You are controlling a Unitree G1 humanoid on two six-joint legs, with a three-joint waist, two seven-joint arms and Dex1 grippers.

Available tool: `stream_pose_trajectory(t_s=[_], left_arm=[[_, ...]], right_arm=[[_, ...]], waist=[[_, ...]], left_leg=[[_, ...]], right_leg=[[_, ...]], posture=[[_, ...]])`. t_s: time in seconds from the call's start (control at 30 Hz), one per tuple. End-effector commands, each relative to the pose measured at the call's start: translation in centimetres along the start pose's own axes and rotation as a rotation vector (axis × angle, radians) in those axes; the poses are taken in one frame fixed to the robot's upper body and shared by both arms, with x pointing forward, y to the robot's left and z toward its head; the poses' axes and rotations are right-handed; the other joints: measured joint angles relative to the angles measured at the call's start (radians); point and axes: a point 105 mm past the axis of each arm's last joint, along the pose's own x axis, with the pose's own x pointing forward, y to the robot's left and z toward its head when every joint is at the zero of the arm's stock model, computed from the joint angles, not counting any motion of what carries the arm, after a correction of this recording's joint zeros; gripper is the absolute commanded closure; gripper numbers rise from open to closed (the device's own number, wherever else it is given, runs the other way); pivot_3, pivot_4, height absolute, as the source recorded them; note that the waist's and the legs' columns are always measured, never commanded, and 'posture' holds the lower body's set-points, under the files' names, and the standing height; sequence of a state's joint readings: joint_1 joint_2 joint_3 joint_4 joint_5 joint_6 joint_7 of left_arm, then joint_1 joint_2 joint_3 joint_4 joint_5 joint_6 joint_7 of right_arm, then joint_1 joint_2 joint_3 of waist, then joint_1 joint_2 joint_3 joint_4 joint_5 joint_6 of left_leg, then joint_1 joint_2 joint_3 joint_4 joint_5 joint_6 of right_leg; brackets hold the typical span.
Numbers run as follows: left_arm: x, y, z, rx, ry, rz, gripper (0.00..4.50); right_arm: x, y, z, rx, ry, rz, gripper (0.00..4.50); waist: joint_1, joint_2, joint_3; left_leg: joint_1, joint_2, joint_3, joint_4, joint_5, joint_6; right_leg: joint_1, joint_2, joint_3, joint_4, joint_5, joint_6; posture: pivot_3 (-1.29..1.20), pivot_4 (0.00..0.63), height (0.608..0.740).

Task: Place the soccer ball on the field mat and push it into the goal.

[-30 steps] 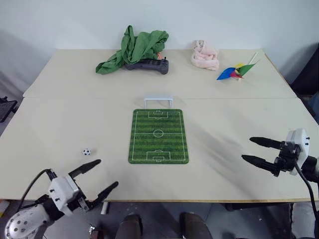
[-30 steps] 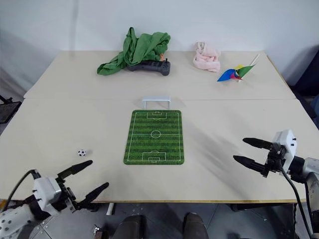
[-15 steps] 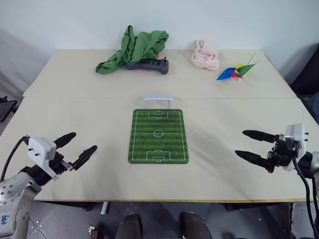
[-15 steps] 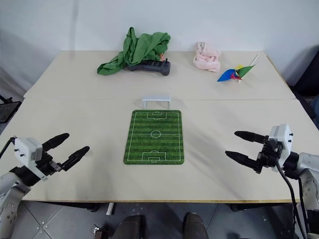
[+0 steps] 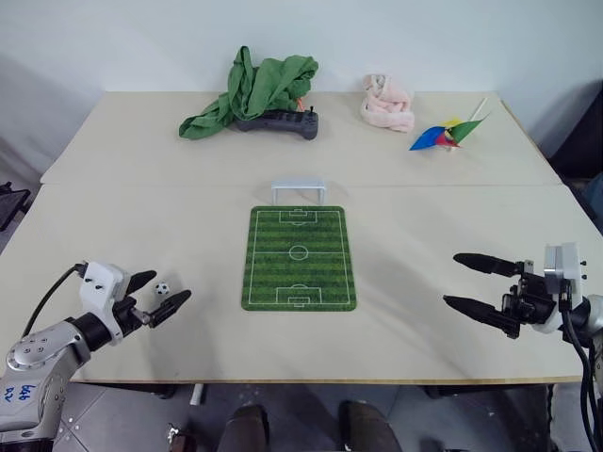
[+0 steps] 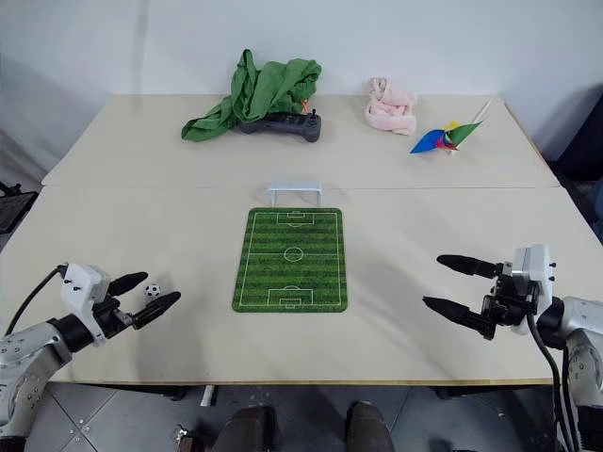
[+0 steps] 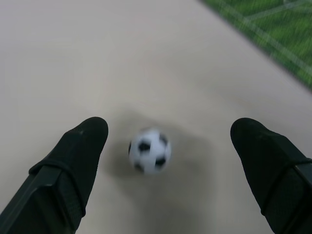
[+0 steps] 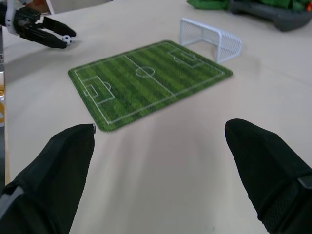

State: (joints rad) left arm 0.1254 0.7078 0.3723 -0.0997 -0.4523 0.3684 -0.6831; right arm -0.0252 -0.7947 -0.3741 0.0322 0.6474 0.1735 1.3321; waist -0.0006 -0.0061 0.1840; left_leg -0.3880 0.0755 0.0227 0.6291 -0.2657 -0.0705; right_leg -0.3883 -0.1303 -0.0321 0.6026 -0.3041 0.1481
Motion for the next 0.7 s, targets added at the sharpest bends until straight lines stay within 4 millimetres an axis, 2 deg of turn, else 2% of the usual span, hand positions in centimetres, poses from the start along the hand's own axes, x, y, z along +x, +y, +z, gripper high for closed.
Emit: stream_pose_trajectory(t_s=[0.03,0.13,0.23,0.57,0.7], left_arm=[[-0.3,0.1,-0.6,0.016,0.034,-0.004,0.02],[-0.5,0.1,-1.4,0.001,0.062,-0.004,0.02],[0.0,0.4,-1.8,0.006,0.073,-0.012,0.58],[1.6,1.1,-1.0,0.074,0.067,-0.068,3.62],[1.9,1.2,-0.3,0.088,0.047,-0.082,3.70]], right_arm=[[-0.6,0.1,1.2,-0.058,-0.020,-0.028,0.00],[-0.8,0.0,1.1,-0.056,-0.010,-0.049,0.00],[-1.0,-0.2,1.0,-0.055,0.002,-0.062,0.00],[-1.4,-0.3,1.5,-0.066,-0.015,-0.045,0.00],[-1.4,-0.4,1.6,-0.067,-0.020,-0.052,0.00]], waist=[[0.000,0.000,0.000],[-0.001,0.000,0.000],[-0.001,0.000,0.000],[0.010,0.002,-0.001],[0.021,0.002,-0.001]], left_leg=[[0.000,0.000,0.000,0.000,0.000,0.000],[0.000,0.000,0.001,0.000,0.000,0.000],[0.001,0.000,0.002,0.000,0.000,0.000],[0.001,0.000,0.004,0.001,0.001,0.000],[0.001,0.000,0.004,0.001,0.001,0.000]], right_leg=[[0.000,0.000,0.000,0.000,0.000,0.000],[-0.001,0.000,0.001,0.001,0.000,0.000],[-0.002,0.000,0.003,0.003,0.000,0.000],[-0.002,0.000,0.005,0.004,0.000,0.000],[-0.002,0.000,0.005,0.004,0.001,0.000]], posture=[[0.00,0.150,0.740],[0.00,0.150,0.740],[0.00,0.150,0.740],[0.00,0.150,0.740],[0.00,0.150,0.740]])
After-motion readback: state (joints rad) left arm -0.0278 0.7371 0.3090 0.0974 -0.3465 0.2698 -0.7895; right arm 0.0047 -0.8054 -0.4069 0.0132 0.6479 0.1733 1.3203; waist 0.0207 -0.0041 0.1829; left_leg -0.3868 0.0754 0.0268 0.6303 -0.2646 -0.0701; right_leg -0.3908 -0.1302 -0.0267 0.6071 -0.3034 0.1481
